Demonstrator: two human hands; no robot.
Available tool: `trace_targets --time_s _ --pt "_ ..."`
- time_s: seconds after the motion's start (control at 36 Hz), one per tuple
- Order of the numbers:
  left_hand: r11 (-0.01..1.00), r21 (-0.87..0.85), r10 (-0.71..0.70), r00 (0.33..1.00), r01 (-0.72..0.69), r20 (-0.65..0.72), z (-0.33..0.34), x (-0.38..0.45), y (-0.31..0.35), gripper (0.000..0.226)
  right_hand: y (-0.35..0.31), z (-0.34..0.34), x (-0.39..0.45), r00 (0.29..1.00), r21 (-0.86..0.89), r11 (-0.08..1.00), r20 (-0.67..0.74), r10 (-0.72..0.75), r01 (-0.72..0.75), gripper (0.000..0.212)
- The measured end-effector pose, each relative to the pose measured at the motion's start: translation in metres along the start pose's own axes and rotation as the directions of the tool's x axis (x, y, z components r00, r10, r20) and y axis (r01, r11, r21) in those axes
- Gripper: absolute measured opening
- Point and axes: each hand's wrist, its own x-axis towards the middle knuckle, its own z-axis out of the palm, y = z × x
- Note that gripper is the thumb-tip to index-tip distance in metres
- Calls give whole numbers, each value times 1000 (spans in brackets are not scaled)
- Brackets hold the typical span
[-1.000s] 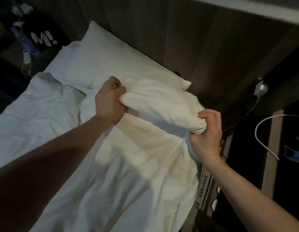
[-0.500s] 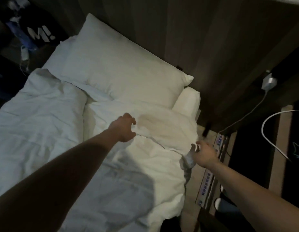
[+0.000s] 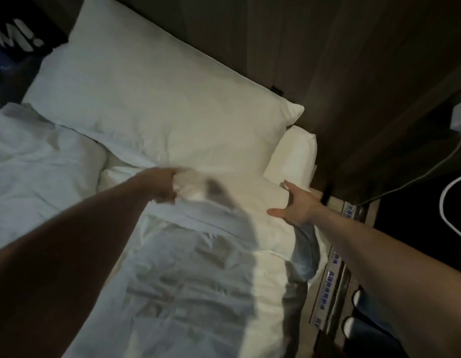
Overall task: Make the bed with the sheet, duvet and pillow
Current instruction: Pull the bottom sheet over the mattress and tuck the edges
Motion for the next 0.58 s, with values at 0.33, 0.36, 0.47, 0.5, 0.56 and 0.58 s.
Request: trace_targets --time_s 0.33,0.36,0.47,0.5,0.56,0.58 --pt "951 65 221 515 -304 -828 -129 -72 30 18 -22 -109 -59 711 11 948 -663 -232 320 14" --pt "948 62 213 475 -312 -854 -145 -72 41 17 -27 -119 -59 685 23 946 -696 -217 323 14" --pt "953 61 190 428 -298 -884 -186 -57 84 23 -29 -136 -49 594 103 964 -802 -66 245 19" --pt "962 77 195 465 -262 -864 -188 -50 91 24 -28 -136 -43 582 134 969 -813 -12 208 19" --pt "984 99 169 585 -149 -793 -185 -33 99 23 -25 -133 -28 609 203 969 -790 76 142 15" --pt "992 100 125 642 -75 -756 -180 -25 101 22 -23 -131 -19 653 227 966 -752 94 122 16"
